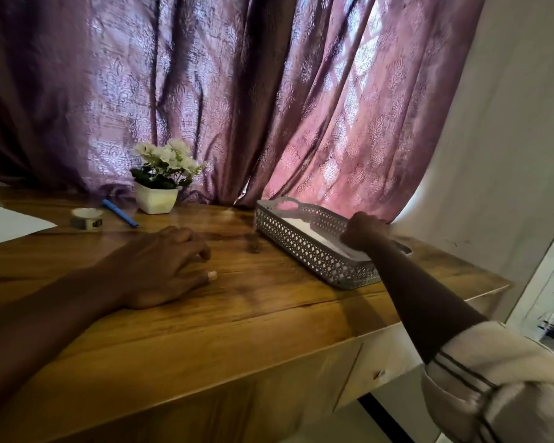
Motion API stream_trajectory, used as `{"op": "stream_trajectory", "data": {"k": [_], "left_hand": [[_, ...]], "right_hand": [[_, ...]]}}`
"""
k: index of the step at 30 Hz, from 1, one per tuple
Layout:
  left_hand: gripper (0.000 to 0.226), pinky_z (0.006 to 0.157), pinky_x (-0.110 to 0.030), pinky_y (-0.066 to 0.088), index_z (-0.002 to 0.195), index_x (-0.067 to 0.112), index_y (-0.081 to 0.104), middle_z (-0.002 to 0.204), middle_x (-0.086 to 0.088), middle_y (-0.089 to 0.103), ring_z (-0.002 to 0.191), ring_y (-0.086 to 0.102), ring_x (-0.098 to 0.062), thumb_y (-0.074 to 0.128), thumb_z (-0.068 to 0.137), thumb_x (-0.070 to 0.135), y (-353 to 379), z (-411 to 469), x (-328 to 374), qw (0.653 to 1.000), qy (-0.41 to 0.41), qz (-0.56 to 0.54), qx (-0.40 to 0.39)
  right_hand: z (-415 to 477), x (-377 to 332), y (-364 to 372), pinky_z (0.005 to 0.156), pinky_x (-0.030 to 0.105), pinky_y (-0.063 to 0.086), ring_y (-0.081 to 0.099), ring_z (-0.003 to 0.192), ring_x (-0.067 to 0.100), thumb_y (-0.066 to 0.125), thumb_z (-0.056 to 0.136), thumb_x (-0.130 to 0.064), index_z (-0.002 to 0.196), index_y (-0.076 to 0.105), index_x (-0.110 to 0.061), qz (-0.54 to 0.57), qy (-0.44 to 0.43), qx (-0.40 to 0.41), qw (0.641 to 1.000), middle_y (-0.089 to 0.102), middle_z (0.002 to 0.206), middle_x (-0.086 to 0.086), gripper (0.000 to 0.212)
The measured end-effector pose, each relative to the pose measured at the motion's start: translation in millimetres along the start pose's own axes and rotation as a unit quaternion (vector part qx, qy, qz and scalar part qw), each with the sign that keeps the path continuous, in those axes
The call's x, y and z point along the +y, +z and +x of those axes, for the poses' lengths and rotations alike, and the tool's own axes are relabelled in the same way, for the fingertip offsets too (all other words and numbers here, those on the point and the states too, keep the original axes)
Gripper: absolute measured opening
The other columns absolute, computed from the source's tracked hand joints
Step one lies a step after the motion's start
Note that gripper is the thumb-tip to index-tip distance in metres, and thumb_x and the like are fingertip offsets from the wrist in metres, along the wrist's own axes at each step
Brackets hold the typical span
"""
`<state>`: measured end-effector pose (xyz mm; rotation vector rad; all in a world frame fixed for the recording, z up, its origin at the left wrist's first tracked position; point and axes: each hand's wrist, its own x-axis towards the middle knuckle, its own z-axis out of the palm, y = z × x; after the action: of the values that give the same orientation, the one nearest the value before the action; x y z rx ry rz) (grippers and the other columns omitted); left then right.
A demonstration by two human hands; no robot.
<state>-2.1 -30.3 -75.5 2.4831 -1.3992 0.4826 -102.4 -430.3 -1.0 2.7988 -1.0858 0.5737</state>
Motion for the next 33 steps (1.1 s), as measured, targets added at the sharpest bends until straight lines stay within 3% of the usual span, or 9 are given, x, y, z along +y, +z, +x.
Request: {"op": "stream_trajectory", "data": {"k": [4,6,9,12,15,18,22,26,33], "left_hand": [[0.064,0.1,-0.041,0.046,0.126,0.044,0.053,0.129,0.018,0.053,0.12,0.051,-0.008,0.031,0.083,0.086,-4,-2,7,0.999,-0.007,0.014,0.037],[0.054,0.098,-0.044,0.045,0.123,0.039,0.055,0.127,0.012,0.056,0.118,0.055,-0.016,0.041,0.086,0.076,-9,-7,2,0.992,-0.012,0.055,0.11],[0.048,0.098,-0.047,0.042,0.124,0.034,0.057,0.129,0.005,0.056,0.119,0.055,-0.025,0.054,0.084,0.06,-22,-14,-14,0.965,-0.082,0.105,0.227],[0.056,0.097,-0.048,0.044,0.132,0.031,0.054,0.135,0.001,0.052,0.123,0.051,-0.029,0.065,0.079,0.047,-34,-23,-38,0.93,-0.196,0.069,0.303],[0.068,0.102,-0.05,0.045,0.141,0.029,0.046,0.138,-0.006,0.049,0.129,0.049,-0.034,0.068,0.079,0.043,-35,-32,-68,0.915,-0.281,0.049,0.284],[0.071,0.105,-0.047,0.041,0.145,0.026,0.039,0.143,-0.01,0.047,0.134,0.046,-0.034,0.07,0.084,0.043,-29,-30,-86,0.915,-0.343,0.023,0.213],[0.072,0.109,-0.05,0.036,0.146,0.029,0.032,0.151,-0.007,0.042,0.14,0.042,-0.032,0.068,0.087,0.051,-20,-19,-97,0.911,-0.382,0.005,0.154],[0.07,0.112,-0.051,0.031,0.148,0.033,0.034,0.154,-0.002,0.046,0.142,0.042,-0.03,0.065,0.088,0.053,-17,-15,-103,0.918,-0.385,0.024,0.094],[0.051,0.102,-0.042,0.047,0.133,0.029,0.053,0.136,-0.004,0.058,0.124,0.058,-0.029,0.073,0.086,0.038,-22,-19,-101,0.935,-0.324,-0.003,0.143]], "right_hand": [[-18,-26,-40,0.094,0.042,0.053,0.068,0.103,0.03,0.062,0.09,-0.03,0.116,0.071,-0.023,0.119,-0.061,0.238,0.962,0.072,0.114,0.007,0.028],[-37,-65,-51,0.084,0.038,0.055,0.07,0.091,0.024,0.061,0.092,-0.03,0.11,0.073,-0.024,0.253,-0.144,0.275,0.917,0.073,0.105,0.002,0.023],[-69,-132,-48,0.076,0.03,0.054,0.07,0.076,0.014,0.067,0.091,-0.026,0.096,0.077,-0.019,0.397,-0.226,0.195,0.868,0.076,0.087,-0.001,0.013],[-90,-198,-18,0.066,0.027,0.051,0.069,0.069,0.014,0.069,0.09,-0.024,0.076,0.071,-0.016,0.389,-0.255,0.059,0.883,0.073,0.072,0.003,0.016],[-100,-254,12,0.059,0.026,0.047,0.062,0.059,0.014,0.07,0.089,-0.022,0.071,0.072,-0.013,0.376,-0.266,-0.033,0.887,0.071,0.069,0.006,0.02],[-103,-303,31,0.049,0.017,0.037,0.058,0.057,0.009,0.07,0.086,-0.032,0.075,0.074,-0.012,0.353,-0.246,-0.06,0.901,0.073,0.075,0.008,0.023],[-96,-349,51,0.065,0.028,0.05,0.07,0.083,0.023,0.066,0.075,-0.062,0.088,0.073,-0.016,0.326,-0.211,-0.068,0.919,0.073,0.089,0.005,0.048],[-97,-358,55,0.078,0.032,0.054,0.069,0.099,0.029,0.069,0.083,-0.046,0.102,0.075,-0.018,0.292,-0.2,-0.038,0.934,0.072,0.104,0.007,0.034],[-112,-310,47,0.054,0.02,0.051,0.067,0.064,0.01,0.071,0.085,-0.023,0.075,0.073,-0.014,0.454,-0.111,-0.021,0.884,0.068,0.069,-0.002,0.013]]}}
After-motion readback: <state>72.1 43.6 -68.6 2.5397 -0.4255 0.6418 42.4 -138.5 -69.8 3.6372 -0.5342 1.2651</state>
